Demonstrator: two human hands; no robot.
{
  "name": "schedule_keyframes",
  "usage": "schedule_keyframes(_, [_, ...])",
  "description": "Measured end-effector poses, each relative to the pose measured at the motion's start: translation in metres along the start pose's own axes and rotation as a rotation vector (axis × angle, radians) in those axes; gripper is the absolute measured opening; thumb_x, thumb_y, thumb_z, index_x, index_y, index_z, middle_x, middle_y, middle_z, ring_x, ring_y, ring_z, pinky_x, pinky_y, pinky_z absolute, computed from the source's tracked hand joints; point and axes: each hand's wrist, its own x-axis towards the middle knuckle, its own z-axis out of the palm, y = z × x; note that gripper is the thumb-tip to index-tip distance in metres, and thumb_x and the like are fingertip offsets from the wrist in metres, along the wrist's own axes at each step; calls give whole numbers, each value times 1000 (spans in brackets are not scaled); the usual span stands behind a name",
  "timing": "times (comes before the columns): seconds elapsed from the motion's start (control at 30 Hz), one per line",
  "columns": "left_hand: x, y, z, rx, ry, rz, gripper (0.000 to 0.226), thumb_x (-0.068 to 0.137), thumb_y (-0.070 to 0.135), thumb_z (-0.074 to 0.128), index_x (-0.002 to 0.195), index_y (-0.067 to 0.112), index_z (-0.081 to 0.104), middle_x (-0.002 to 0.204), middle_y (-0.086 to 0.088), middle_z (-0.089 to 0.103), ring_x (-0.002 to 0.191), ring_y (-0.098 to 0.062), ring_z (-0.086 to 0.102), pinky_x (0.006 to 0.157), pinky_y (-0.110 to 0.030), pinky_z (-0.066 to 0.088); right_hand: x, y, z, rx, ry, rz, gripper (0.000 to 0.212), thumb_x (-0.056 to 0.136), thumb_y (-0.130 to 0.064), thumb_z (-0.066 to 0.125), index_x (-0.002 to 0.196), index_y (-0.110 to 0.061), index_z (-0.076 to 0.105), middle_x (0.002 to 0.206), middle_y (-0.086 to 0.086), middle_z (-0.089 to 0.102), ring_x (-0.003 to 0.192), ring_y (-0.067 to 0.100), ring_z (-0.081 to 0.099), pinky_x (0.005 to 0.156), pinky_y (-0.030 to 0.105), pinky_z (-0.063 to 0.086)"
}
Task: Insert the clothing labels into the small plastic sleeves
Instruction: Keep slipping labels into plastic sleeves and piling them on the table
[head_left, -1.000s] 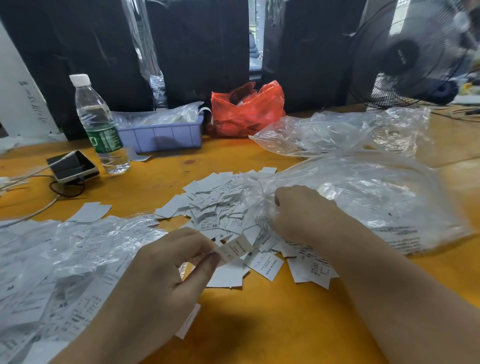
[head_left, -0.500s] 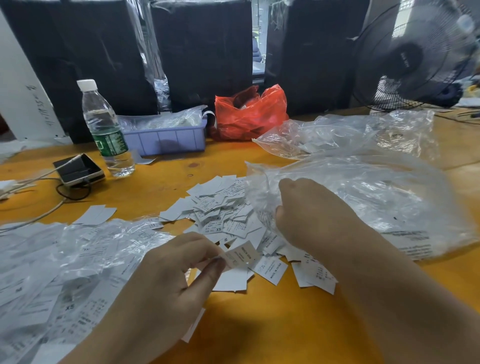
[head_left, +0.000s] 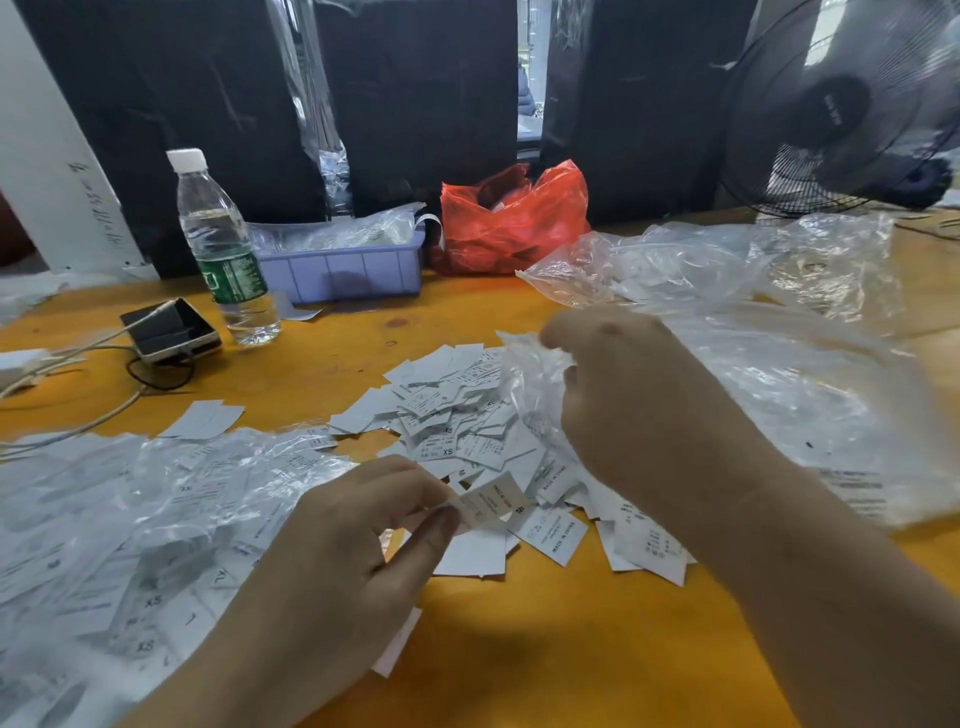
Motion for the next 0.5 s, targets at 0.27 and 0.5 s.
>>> schedule_keyframes(0.27, [1,0,-9,-114,125,-169,17,82,42,52,85,42,68,81,29,68,85,3,62,61,-14,49,-7,-16,21,747,-131,-24,39,85,9,55,97,-25,69,95,-6,70,88,6,67,67,26,59])
schedule_keyframes(0.5, [3,-9,-14,-128,185,-346,23,94,31,58,95,54,56,80,28,68,74,3,65,50,-20,48,-8,-20,28,1046,-339,117,51,74,19,65,96,-27,69,105,5,70,94,15,72,84,52,57])
